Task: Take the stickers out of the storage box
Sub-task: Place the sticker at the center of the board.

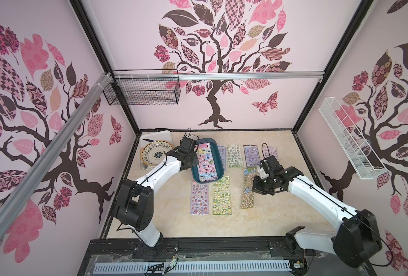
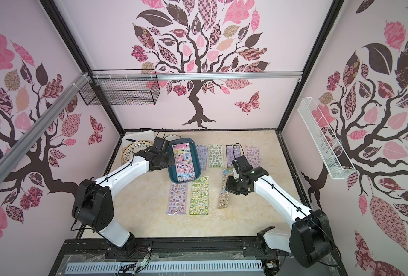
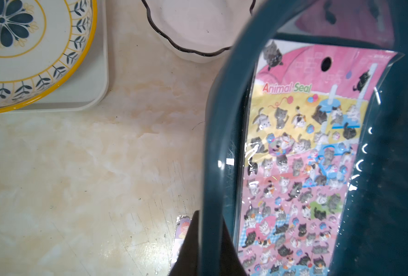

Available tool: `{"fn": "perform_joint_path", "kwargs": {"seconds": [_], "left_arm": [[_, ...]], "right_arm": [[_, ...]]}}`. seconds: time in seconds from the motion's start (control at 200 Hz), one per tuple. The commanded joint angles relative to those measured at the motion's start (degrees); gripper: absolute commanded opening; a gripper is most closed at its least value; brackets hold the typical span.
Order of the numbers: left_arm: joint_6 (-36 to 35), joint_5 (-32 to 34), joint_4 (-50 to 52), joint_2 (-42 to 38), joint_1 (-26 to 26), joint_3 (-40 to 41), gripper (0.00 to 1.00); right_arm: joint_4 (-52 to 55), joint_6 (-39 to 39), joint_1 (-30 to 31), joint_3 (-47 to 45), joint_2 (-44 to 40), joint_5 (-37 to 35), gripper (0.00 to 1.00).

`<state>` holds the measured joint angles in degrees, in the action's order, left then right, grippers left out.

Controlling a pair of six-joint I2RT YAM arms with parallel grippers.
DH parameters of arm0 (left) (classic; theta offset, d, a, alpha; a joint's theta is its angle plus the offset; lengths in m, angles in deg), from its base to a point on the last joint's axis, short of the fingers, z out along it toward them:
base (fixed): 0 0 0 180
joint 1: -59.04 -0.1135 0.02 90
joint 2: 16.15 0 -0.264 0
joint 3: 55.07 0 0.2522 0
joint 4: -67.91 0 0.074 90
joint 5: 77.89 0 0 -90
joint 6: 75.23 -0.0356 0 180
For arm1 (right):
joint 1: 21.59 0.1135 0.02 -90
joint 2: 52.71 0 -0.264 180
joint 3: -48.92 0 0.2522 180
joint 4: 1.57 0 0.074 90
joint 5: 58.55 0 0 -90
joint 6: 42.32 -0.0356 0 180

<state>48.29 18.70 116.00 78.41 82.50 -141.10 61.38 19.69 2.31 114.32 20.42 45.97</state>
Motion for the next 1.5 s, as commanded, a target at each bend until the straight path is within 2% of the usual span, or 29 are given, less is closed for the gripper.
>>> {"fn": "perform_joint_path", "kwargs": {"seconds": [0.0, 0.11, 0.23, 0.62, 0.92, 1.146, 1.346, 1.406, 1.496], "left_arm": [[0.8, -1.2, -1.4, -1.1, 0.2, -0.7, 0.0], [0.9, -1.5, -1.7, -1.4, 0.2, -0.6, 0.0], [0.9, -1.9, -1.7, -1.5, 0.3, -0.6, 0.0], [1.6, -3.6, -2.2, -1.8, 0.5, -0.2, 0.0], [1.8, -3.9, -2.4, -1.8, 0.7, -0.1, 0.0], [1.6, -3.6, -2.3, -2.0, 1.4, -0.1, 0.0], [1.5, -3.0, -2.4, -2.2, 3.0, 0.0, 0.0], [1.5, -2.3, -2.8, -2.5, 4.1, 0.5, 0.0], [1.2, -1.7, -4.9, -3.6, 6.0, 1.9, 0.0]], "right_arm": [[-1.9, 2.0, 0.0, -0.1, 3.2, 1.7, 0.0], [-2.6, 2.5, 0.0, -0.6, 6.9, -1.3, 0.0], [-5.3, 2.2, 0.1, -0.6, 10.8, -0.8, 0.0], [-3.3, 3.6, 2.7, 5.9, 24.3, -12.7, 0.07], [-1.9, 3.9, 4.6, 8.2, 27.4, -16.9, 0.23], [-1.5, 3.3, 4.6, 7.6, 24.7, -18.0, 0.31], [1.1, 0.2, 4.7, 9.5, 15.1, -21.6, 0.35], [4.0, -1.4, 6.3, 12.0, 11.7, -25.5, 0.35], [8.1, -4.0, 12.0, 17.7, 6.8, -32.8, 0.35]]}}
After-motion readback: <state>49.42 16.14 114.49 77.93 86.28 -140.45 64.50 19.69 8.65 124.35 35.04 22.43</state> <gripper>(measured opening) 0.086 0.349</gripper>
